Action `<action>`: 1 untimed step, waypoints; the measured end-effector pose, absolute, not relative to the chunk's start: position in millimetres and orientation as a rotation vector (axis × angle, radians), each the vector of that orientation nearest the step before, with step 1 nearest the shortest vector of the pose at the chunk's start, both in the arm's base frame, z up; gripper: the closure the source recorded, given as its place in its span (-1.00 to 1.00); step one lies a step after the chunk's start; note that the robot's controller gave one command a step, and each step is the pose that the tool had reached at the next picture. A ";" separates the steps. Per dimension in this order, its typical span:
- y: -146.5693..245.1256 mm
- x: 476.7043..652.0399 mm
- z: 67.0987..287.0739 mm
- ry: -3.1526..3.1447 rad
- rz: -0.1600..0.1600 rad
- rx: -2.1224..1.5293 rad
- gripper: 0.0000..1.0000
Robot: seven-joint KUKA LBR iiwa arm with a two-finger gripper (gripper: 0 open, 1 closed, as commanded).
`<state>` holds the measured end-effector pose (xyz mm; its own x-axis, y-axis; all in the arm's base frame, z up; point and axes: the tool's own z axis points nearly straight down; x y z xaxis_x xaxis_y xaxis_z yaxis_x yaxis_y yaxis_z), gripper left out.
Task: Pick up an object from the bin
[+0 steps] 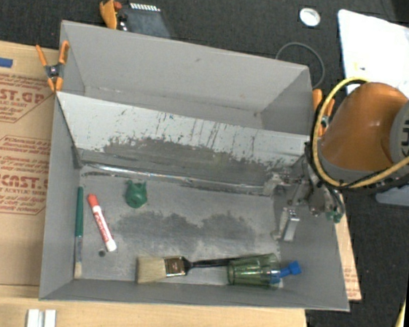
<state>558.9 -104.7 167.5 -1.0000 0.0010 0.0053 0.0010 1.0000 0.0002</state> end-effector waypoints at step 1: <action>-104.1 560.4 172.2 -3.144 0.001 0.002 -1.00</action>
Offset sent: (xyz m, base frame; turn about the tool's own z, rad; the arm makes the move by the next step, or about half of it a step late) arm -0.0730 0.0150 -0.0975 -0.2858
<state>560.4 -104.1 172.2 -1.0000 -0.0012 -0.0019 -0.0012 1.0000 -0.0008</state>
